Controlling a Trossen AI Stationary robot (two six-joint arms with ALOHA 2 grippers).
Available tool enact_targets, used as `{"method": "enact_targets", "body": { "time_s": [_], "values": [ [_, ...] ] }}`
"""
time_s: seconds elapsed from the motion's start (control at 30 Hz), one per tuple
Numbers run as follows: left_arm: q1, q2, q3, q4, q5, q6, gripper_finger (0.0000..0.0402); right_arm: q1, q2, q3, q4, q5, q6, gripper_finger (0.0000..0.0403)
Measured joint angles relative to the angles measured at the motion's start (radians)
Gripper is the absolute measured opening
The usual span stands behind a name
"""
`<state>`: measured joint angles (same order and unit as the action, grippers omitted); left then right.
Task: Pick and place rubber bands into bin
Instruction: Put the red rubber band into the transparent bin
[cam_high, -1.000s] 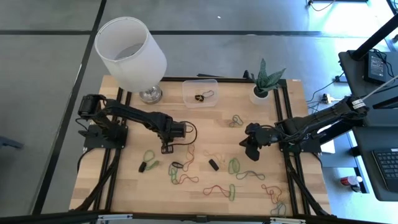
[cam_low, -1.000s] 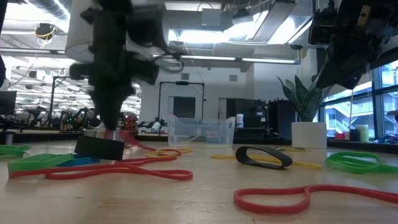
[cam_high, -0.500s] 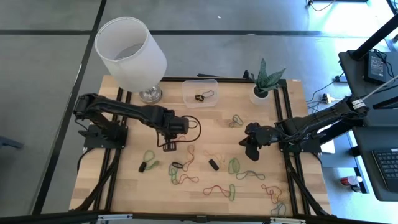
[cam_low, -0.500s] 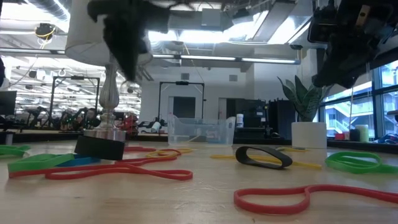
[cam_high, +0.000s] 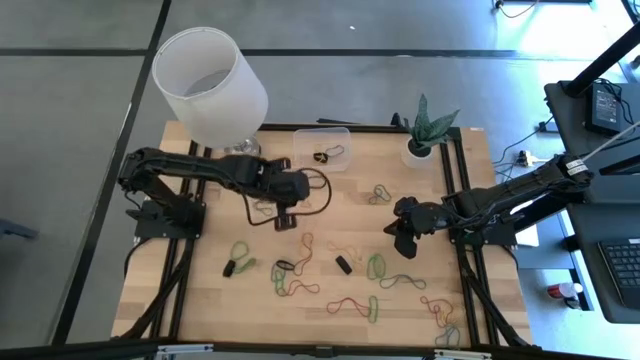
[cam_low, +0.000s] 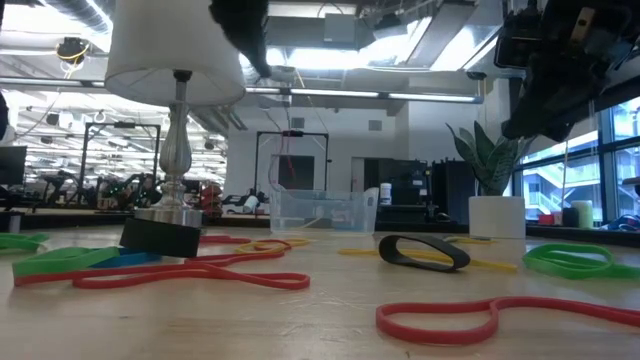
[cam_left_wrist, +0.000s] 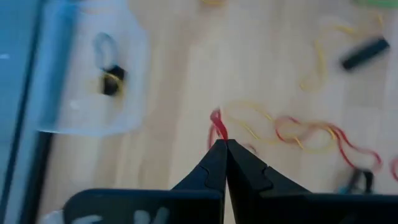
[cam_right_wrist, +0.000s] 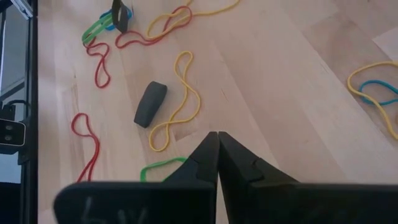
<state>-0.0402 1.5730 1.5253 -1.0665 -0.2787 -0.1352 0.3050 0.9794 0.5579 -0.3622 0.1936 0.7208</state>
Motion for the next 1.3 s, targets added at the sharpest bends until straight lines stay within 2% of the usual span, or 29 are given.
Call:
{"method": "enact_targets", "body": {
  "time_s": [0.17, 0.27, 0.47, 0.73, 0.97, 1.3],
  "values": [
    [0.084, 0.006, 0.081, 0.003, -0.064, 0.027, 0.0002, 0.000, 0.000, 0.000, 0.000, 0.000, 0.004, 0.0012],
    [0.153, 0.029, 0.131, 0.010, -0.049, 0.096, 0.0002, 0.000, 0.000, 0.000, 0.000, 0.012, 0.007, 0.0012],
    [0.286, 0.112, 0.224, 0.091, -0.008, 0.252, 0.0002, -0.003, 0.000, 0.000, 0.003, 0.120, 0.039, 0.0012],
    [0.434, 0.251, 0.267, 0.183, 0.023, 0.401, 0.0002, -0.028, 0.000, 0.000, 0.007, 0.128, 0.106, 0.0012],
    [0.508, 0.389, 0.268, 0.162, 0.087, 0.407, 0.0002, -0.049, 0.000, 0.000, 0.003, 0.128, 0.149, 0.0012],
    [0.512, 0.510, 0.268, 0.126, 0.131, 0.336, 0.0003, -0.090, 0.000, 0.000, -0.001, 0.129, 0.166, 0.0012]
  ]
}}
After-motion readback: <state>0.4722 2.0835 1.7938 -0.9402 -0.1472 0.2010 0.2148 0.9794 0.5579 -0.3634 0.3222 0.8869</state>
